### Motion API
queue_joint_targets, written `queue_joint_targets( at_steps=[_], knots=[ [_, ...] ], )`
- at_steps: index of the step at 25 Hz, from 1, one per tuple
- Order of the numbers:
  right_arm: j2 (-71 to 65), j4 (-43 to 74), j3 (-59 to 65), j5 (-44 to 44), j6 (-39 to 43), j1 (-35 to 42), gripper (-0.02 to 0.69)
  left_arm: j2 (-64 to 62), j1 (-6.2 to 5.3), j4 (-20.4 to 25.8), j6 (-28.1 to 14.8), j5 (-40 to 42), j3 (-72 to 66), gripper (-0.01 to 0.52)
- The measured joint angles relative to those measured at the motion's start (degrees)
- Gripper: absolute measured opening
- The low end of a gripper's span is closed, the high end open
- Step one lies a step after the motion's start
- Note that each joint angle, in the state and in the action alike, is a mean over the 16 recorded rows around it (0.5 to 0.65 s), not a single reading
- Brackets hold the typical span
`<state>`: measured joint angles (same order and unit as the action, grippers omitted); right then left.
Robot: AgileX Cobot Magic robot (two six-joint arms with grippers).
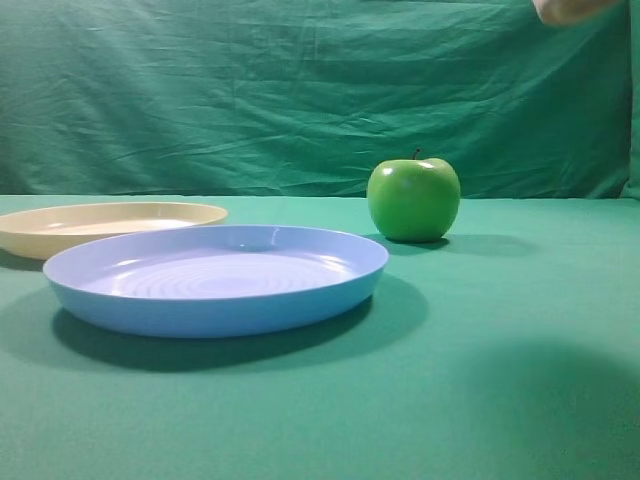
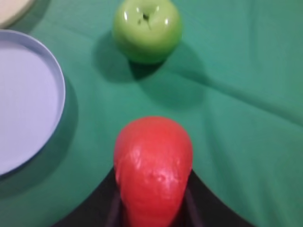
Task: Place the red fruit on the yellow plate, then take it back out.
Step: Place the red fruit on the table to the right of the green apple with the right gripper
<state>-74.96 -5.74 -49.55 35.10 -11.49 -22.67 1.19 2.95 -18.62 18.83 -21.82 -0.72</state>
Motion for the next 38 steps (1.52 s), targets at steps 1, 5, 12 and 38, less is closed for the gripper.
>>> queue_joint_targets(
  at_steps=[1, 5, 12, 38],
  knots=[
    [0.17, -0.11, 2.79, -2.24, 0.18, 0.1, 0.186, 0.0, 0.0, 0.0, 0.0, 0.0, 0.0, 0.0],
    [-0.66, -0.54, 11.81, -11.17, 0.5, 0.24, 0.186, 0.0, 0.0, 0.0, 0.0, 0.0, 0.0, 0.0],
    [-5.85, -0.85, 19.07, -23.29, 0.58, 0.24, 0.212, 0.0, 0.0, 0.0, 0.0, 0.0, 0.0, 0.0],
    [9.78, -1.27, 10.41, -6.89, 3.18, 0.24, 0.472, 0.0, 0.0, 0.0, 0.0, 0.0, 0.0, 0.0]
  ],
)
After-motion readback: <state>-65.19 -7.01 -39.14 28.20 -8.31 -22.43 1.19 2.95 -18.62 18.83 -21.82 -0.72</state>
